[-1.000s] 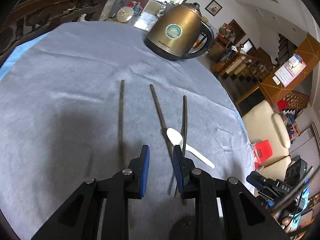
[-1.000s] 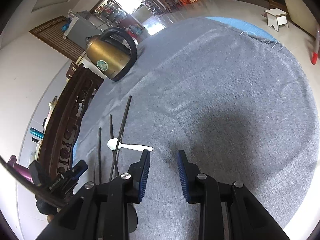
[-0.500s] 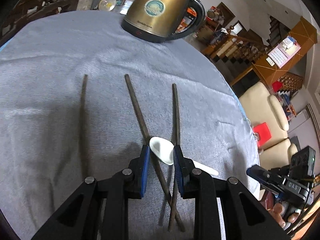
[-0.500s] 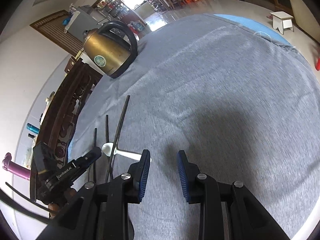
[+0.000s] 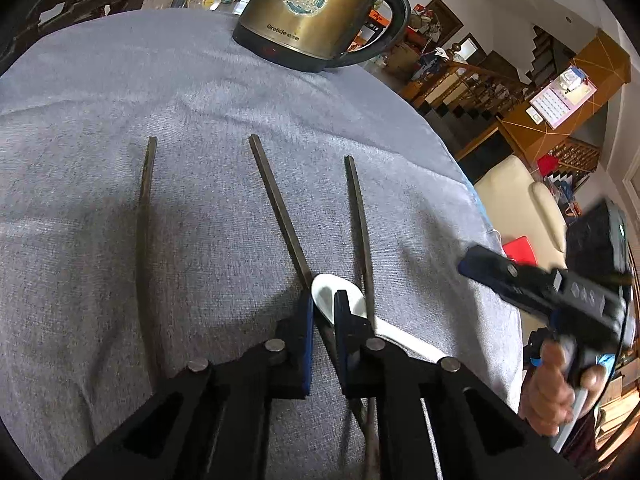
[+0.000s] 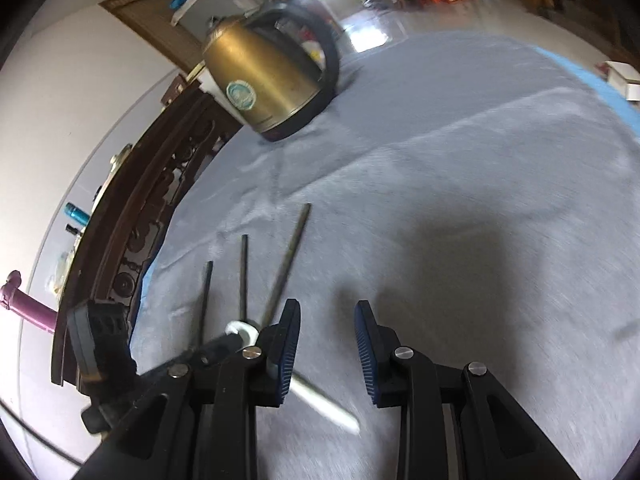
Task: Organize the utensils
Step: 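Grasp the white spoon with the left tool while the right tool grasps a chopstick, then lift the held spoon and chopstick up over the mesh cup with both tools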
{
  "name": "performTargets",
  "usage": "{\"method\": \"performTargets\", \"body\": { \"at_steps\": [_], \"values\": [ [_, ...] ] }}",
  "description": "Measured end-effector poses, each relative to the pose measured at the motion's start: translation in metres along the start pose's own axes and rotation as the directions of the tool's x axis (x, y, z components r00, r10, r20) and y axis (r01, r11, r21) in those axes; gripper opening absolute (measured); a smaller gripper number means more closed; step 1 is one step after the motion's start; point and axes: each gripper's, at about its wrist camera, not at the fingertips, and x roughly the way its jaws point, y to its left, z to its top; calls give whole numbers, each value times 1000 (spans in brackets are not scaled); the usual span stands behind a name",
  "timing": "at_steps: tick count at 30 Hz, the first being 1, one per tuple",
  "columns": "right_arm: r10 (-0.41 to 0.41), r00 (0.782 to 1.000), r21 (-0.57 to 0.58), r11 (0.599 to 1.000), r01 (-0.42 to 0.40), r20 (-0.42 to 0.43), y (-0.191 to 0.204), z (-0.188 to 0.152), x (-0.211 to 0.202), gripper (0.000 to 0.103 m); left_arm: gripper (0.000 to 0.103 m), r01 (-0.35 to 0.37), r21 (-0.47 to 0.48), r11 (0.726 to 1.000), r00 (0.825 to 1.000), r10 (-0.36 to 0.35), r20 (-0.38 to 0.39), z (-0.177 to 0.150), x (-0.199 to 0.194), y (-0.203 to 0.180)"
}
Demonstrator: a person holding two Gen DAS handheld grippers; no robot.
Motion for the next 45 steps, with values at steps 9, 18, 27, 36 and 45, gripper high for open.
{"method": "performTargets", "body": {
  "at_steps": [9,18,27,36,45],
  "values": [
    [-48,994,-83,996,40,-96,34,38,59,31,4,38,29,999,999,-39,26,9,-12,0],
    [-211,965,-186,966,181,-158,60,52,96,32,2,33,30,999,996,-36,87,23,-36,4],
    [-397,914,-403,851,336,-78,83,45,111,7,2,8,8,1000,994,-8,105,26,-46,10],
    [-310,951,-259,918,299,-3,38,40,53,7,2,-31,-28,999,983,35,182,30,-85,17],
    [-225,961,-94,966,242,162,5,24,-51,7,2,-77,-59,995,960,90,264,20,-135,18]
  ]
}}
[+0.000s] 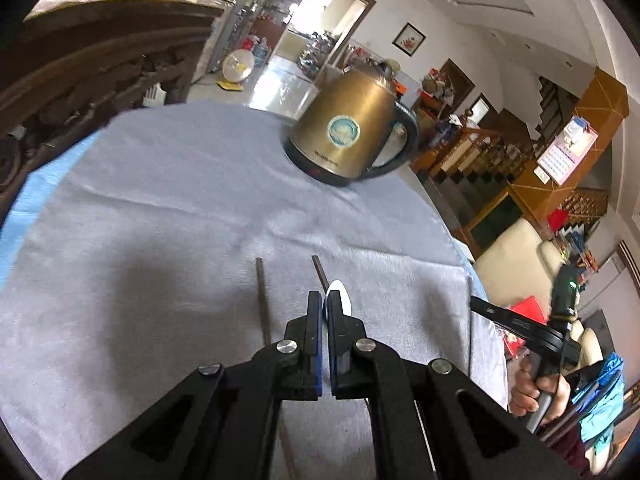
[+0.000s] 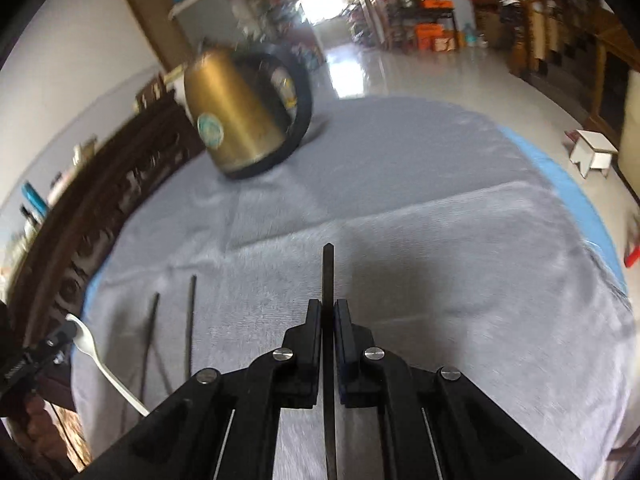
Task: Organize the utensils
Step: 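Lift the held spoon and chopstick up over the mesh cup with both tools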
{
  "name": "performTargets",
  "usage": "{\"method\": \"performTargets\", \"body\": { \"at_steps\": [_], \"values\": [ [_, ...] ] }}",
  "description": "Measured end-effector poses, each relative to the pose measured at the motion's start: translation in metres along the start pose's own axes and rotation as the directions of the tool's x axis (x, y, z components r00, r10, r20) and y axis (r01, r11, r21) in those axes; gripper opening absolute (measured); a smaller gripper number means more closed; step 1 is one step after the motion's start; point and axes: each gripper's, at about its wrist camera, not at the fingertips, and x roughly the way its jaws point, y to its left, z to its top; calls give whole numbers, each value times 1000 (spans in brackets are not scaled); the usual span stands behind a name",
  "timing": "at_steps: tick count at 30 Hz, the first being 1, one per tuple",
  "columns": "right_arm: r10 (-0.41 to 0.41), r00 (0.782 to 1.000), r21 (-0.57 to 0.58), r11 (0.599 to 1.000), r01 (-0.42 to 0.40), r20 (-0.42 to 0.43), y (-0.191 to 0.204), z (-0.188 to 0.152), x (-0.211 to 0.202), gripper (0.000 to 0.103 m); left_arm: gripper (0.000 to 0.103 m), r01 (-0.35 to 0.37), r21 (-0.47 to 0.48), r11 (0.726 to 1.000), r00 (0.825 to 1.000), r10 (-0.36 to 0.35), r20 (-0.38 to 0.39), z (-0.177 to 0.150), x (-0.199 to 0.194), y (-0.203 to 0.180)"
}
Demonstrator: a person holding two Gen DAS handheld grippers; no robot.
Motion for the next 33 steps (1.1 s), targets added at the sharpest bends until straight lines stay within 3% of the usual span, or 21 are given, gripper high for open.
{"method": "performTargets", "body": {
  "at_steps": [6,14,23,29,33],
  "values": [
    [40,990,56,997,-48,134,-7,-16,-61,7,2,-34,-18,999,998,35,52,-7,-36,2],
    [41,954,56,997,-60,297,4,-48,-129,7,2,-76,-48,996,992,80,99,-27,-75,3],
    [20,917,74,996,-54,399,6,-83,-181,7,2,-106,-42,993,977,112,183,-50,-122,-13],
    [2,885,45,999,-26,466,18,-103,-212,7,2,-128,-15,992,965,128,228,-64,-143,-35],
    [13,874,19,999,-25,485,26,-109,-225,7,2,-124,8,992,962,118,244,-71,-156,-50]
  ]
}}
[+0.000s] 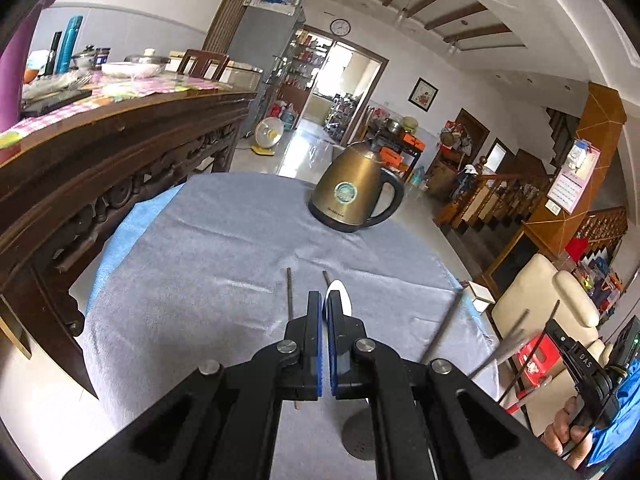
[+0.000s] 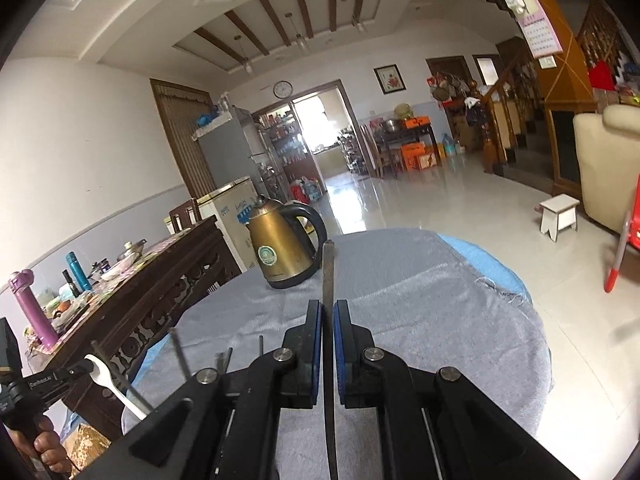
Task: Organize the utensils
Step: 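Lift the held spoon and chopstick up over the mesh cup with both tools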
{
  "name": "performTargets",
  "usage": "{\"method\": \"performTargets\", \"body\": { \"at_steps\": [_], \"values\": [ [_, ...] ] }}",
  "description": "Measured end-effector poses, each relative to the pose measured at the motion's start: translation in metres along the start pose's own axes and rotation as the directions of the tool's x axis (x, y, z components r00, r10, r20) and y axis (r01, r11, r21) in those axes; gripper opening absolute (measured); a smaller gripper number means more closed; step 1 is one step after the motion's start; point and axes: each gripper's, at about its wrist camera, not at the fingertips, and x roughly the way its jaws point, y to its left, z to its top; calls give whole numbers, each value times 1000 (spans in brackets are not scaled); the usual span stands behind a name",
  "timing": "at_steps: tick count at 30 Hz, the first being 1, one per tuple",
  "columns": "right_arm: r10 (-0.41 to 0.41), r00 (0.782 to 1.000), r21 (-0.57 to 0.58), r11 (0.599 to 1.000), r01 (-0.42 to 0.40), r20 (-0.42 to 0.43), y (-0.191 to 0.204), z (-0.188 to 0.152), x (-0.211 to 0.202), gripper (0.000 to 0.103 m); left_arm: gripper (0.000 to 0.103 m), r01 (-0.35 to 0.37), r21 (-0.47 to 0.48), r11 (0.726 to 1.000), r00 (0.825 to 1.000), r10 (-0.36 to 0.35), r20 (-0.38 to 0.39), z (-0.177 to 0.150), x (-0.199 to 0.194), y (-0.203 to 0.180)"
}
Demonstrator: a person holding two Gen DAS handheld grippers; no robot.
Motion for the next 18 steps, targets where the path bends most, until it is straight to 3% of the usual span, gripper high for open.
{"method": "performTargets", "body": {
  "at_steps": [18],
  "values": [
    [66,997,1,998,-66,50,13,3,-38,7,2,40,108,993,997,-47,61,-8,-45,-47]
  ]
}}
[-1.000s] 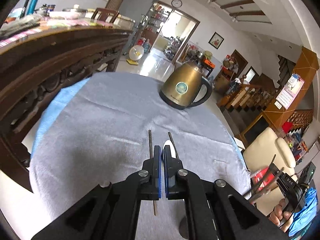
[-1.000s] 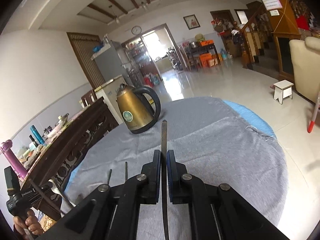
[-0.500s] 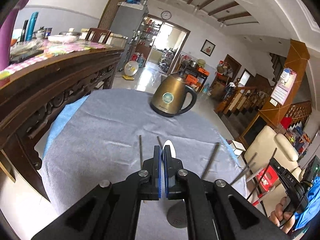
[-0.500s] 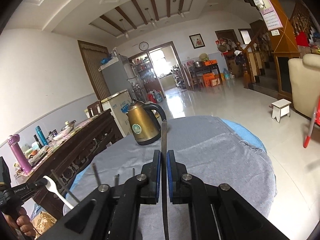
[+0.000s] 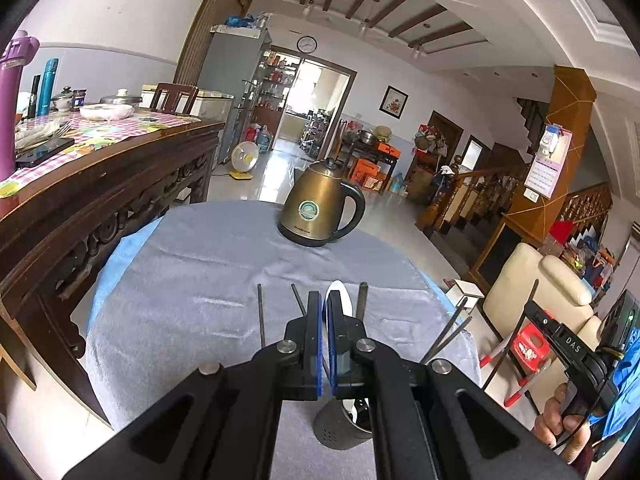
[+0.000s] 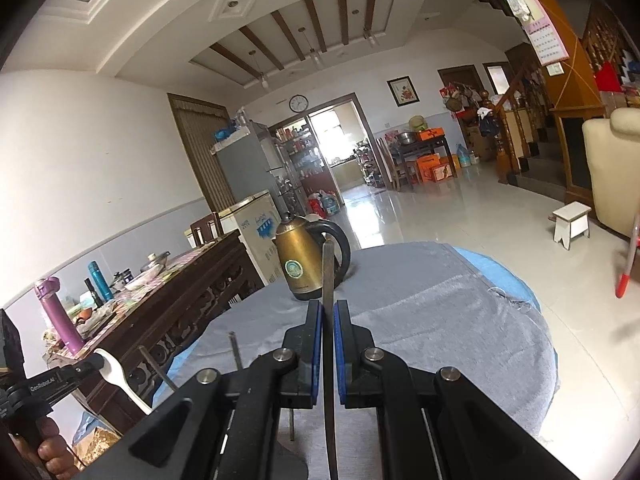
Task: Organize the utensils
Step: 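Lift the held spoon and chopstick up over the mesh cup with both tools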
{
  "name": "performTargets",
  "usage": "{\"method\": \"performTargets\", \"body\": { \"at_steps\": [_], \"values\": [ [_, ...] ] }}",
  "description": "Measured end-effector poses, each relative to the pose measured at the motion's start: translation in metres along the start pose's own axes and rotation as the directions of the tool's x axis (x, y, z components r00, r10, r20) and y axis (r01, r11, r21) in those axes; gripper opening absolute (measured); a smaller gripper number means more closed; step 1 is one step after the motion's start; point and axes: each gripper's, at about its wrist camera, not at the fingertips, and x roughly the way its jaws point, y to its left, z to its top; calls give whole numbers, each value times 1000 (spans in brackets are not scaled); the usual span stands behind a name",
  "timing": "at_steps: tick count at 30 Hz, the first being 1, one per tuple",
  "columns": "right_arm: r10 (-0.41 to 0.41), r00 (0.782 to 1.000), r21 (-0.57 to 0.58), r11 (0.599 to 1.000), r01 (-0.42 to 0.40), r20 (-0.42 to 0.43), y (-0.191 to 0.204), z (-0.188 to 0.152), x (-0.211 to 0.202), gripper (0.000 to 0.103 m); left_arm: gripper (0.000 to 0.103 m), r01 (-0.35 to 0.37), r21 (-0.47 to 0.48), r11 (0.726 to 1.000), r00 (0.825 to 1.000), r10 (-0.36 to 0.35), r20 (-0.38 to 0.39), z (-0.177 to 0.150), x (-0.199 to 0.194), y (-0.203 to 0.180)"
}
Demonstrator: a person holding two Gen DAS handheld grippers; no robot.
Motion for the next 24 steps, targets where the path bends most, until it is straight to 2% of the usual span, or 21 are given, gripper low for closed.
{"method": "performTargets", "body": {
  "at_steps": [8,14,24],
  "values": [
    [38,998,-14,999,-38,47,20,2,-13,7,2,3,13,1000,1000,-3,-11,-7,-2,-6],
    [57,993,-27,998,-54,105,37,3,-19,7,2,-6,39,999,1000,5,18,-7,-3,-11],
    [81,990,-19,997,-79,117,49,2,-14,7,2,-28,93,995,999,24,45,-12,-2,-25]
  ]
}}
